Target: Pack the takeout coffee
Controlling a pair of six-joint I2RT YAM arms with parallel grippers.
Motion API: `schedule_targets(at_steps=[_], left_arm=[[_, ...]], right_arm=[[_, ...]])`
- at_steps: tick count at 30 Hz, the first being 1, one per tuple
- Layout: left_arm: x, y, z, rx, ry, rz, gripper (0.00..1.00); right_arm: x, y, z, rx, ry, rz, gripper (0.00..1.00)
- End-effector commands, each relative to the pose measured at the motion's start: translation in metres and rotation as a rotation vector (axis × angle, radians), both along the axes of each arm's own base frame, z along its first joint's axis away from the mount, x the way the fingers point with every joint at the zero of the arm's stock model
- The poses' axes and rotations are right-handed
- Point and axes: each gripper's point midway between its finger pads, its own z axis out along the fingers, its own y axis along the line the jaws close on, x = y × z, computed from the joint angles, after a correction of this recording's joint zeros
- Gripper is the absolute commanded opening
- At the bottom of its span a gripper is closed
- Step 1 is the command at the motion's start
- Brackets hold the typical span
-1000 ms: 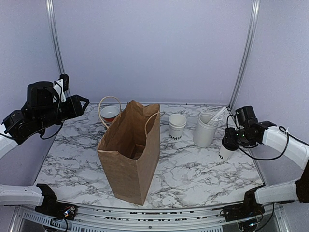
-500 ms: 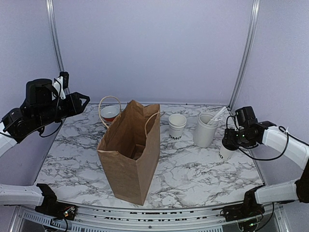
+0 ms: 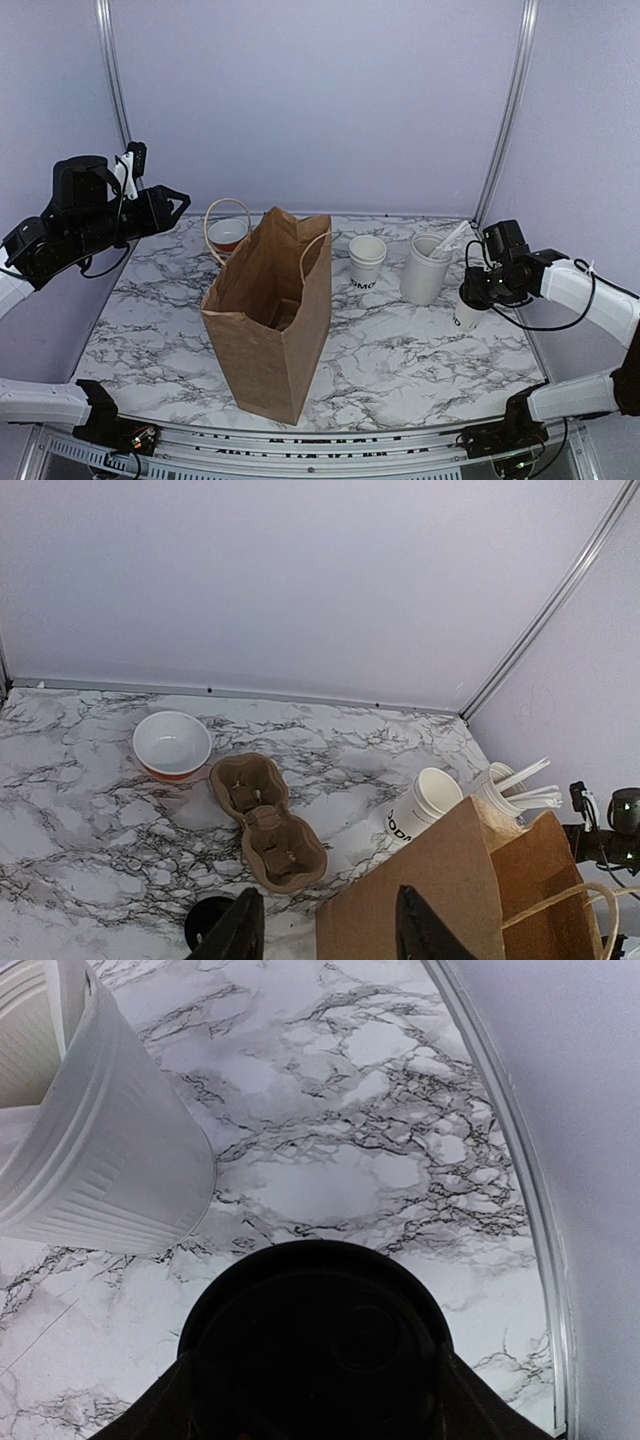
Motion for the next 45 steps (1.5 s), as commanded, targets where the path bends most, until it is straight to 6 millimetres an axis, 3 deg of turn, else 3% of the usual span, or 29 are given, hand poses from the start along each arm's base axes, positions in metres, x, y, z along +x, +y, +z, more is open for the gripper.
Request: schedule_targets(at_steps=[1,13,19,23,29,33,45], left_arm=[[-0.004,-0.014,0.013,-0.002,-0.010,-0.090,0.46],[-0.014,-0.053,0.021,-0.028,0.008,-0.310,0.47],[-0.014,-0.055,0.027,-0.029,-0.004,-0.319,0.47],[-0.008,-0.050,0.011,-0.001,0.029,-0.277,0.47],[-0.008,-0.034,-0.034,0.052,0.132,-0.200,0.47],[-0.019,-0.024,-0.081,0.088,0.228,-0.178,0.47],[-0.082,-0.033,-0.211,0.128,0.539,-0.290,0.44]], right_arm=[[-0.001,-0.001,0.020,-0.015,-0.021,-0.003,0.60],[-0.005,-0.009,0.069,-0.027,-0.112,-0.022,0.59],[-0.008,-0.012,0.105,-0.027,-0.173,-0.024,0.59],[-0.010,-0.011,0.134,-0.011,-0.225,-0.014,0.59],[-0.017,-0.004,0.175,0.024,-0.304,0.015,0.59],[-0.018,0.004,0.202,0.052,-0.352,0.049,0.59],[-0.007,0.053,0.263,0.185,-0.455,0.234,0.59]])
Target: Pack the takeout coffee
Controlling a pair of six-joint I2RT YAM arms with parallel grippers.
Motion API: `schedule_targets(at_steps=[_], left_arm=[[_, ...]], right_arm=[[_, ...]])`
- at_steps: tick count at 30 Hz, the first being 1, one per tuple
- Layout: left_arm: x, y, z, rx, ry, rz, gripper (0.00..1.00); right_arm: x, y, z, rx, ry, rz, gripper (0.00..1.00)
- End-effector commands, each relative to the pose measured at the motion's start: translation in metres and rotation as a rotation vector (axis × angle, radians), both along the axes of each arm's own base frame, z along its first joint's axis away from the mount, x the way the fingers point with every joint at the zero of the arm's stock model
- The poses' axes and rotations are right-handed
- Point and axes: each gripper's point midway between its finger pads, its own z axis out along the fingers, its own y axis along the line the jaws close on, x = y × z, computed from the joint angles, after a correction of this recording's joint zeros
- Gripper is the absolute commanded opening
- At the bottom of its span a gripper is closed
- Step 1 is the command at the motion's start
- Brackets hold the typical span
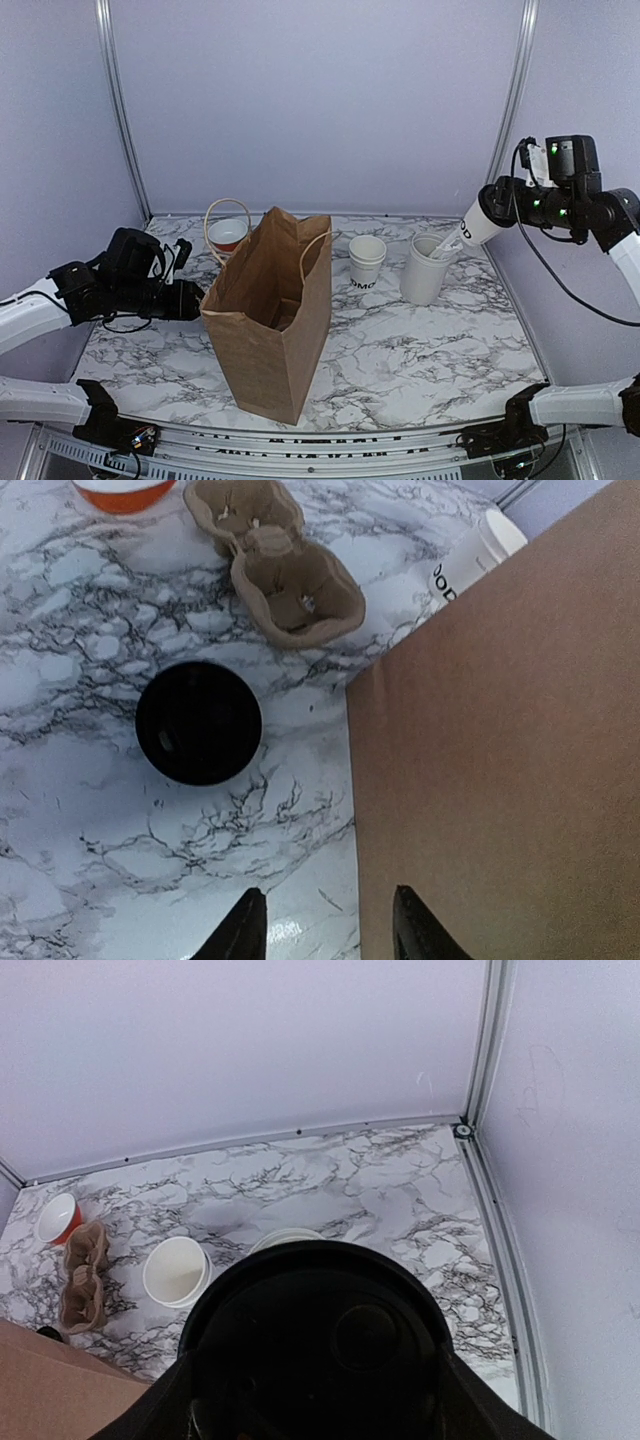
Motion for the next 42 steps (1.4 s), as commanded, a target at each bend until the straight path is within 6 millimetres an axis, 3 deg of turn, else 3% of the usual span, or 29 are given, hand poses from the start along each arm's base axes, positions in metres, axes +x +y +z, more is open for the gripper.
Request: schedule_targets(at_steps=[1,10,16,24,33,42], left_arm=[[-0.033,-0.011,-0.037,0.008,0.102,-0.060,0.44],[-0.078,-0.020,-0.093,0.068,0.248,-0.094,0.42],[-0.098,-0.034,-0.112,0.050,0.289,-0.125,0.42],[-0.111,-0.077,-0.120,0.025,0.287,-0.205,0.42],[-0.111,-0.137,-0.115,0.012,0.259,-0.338,0.42],[-0.100,-0.189,-0.113,0.011,0.242,-0.453,0.42]], right_arm=[[0.004,0.025,0.029,0.050,-0.057,0.113,0.59],[0.014,0.065,0.057,0.093,-0.098,0.256,0.59],[0.020,0.104,0.068,0.069,-0.109,0.335,0.59],[0.020,0.159,0.100,0.063,-0.166,0.456,0.59],[0.006,0.213,0.115,0.042,-0.185,0.587,0.59],[-0.006,0.228,0.136,0.046,-0.233,0.644,0.59]])
